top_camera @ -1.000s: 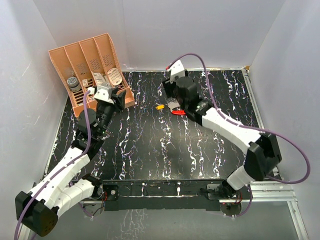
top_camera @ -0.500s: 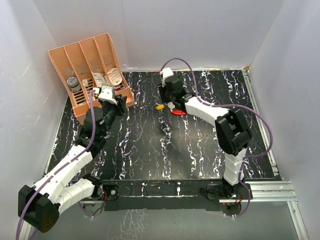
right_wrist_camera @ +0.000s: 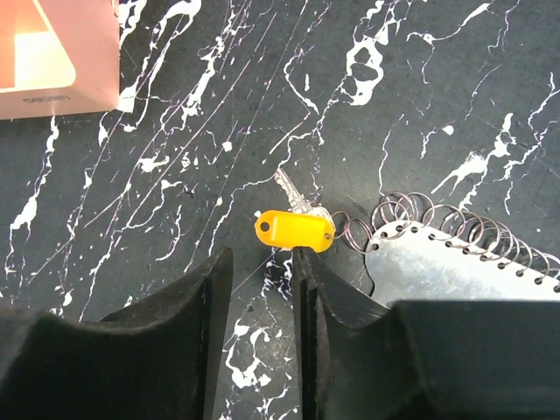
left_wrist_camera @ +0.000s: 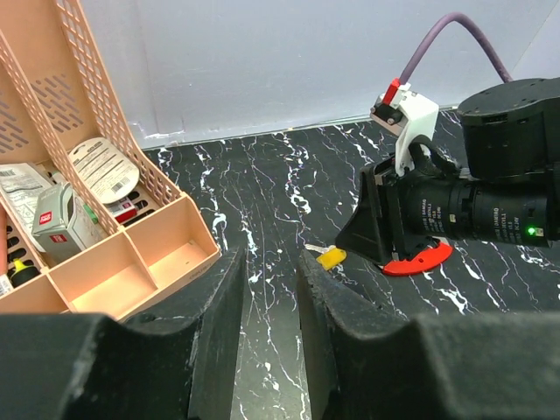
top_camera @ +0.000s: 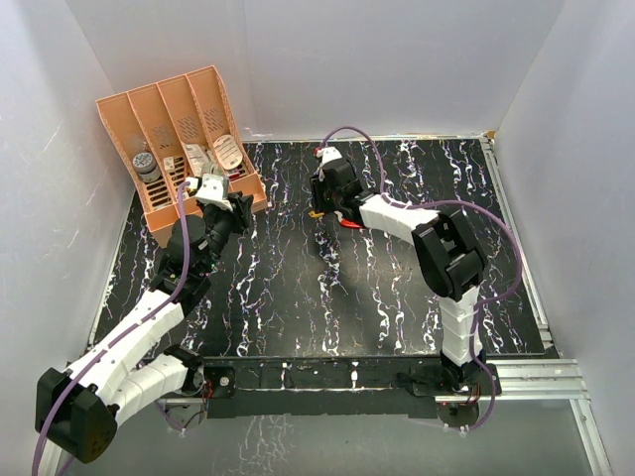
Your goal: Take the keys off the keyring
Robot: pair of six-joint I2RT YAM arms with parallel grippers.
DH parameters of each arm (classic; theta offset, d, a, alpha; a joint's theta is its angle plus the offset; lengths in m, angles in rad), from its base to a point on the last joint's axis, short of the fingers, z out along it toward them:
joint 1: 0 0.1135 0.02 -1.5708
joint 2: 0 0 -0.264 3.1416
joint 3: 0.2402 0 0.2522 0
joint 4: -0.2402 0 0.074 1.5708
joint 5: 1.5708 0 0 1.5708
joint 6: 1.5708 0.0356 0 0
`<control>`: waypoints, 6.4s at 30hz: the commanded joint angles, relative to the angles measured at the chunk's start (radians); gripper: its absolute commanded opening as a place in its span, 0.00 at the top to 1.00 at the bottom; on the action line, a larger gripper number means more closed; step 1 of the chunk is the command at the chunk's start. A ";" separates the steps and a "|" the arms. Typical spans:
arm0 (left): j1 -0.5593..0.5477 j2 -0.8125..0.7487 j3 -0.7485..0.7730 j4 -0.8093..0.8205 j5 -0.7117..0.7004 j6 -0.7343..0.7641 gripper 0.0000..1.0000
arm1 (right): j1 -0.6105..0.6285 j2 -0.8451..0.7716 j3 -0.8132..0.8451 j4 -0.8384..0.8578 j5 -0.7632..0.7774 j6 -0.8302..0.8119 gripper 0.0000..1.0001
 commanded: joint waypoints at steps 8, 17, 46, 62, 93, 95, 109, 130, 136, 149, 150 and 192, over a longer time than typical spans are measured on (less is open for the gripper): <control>0.004 -0.018 0.006 0.013 0.011 0.006 0.70 | -0.005 0.039 0.013 0.064 0.027 0.099 0.58; 0.004 -0.008 0.002 0.020 0.019 0.003 0.70 | -0.004 0.028 -0.034 0.067 0.092 0.132 0.57; 0.004 0.006 0.006 0.018 0.028 0.010 0.70 | -0.029 0.159 0.032 0.160 0.156 0.231 0.60; 0.004 0.011 0.004 0.013 0.040 0.007 0.70 | -0.032 0.256 0.105 0.122 0.300 0.240 0.88; 0.005 0.043 -0.033 0.164 0.001 -0.046 0.74 | 0.242 -0.370 0.088 -0.267 0.377 -0.199 1.00; 0.005 0.049 -0.048 0.223 -0.006 -0.057 0.74 | 0.288 -0.394 0.117 -0.321 0.443 -0.238 1.00; 0.004 0.146 -0.042 0.540 0.049 -0.177 0.80 | 0.451 -0.552 0.075 -0.326 0.762 -0.475 1.00; 0.002 0.224 0.061 0.603 0.553 -0.242 0.74 | 0.451 -0.664 0.004 -0.209 0.622 -0.472 1.00; 0.002 0.196 0.043 0.585 0.569 -0.251 0.75 | 0.452 -0.718 0.026 -0.236 0.466 -0.445 1.00; 0.003 0.112 0.035 0.555 0.589 -0.277 0.74 | 0.451 -0.828 0.033 -0.285 0.128 -0.415 1.00; 0.002 0.113 0.036 0.563 0.609 -0.280 0.73 | 0.452 -0.827 0.033 -0.284 0.126 -0.414 1.00; 0.002 0.023 -0.063 0.624 0.721 -0.237 0.78 | 0.452 -0.826 0.006 -0.248 0.085 -0.388 1.00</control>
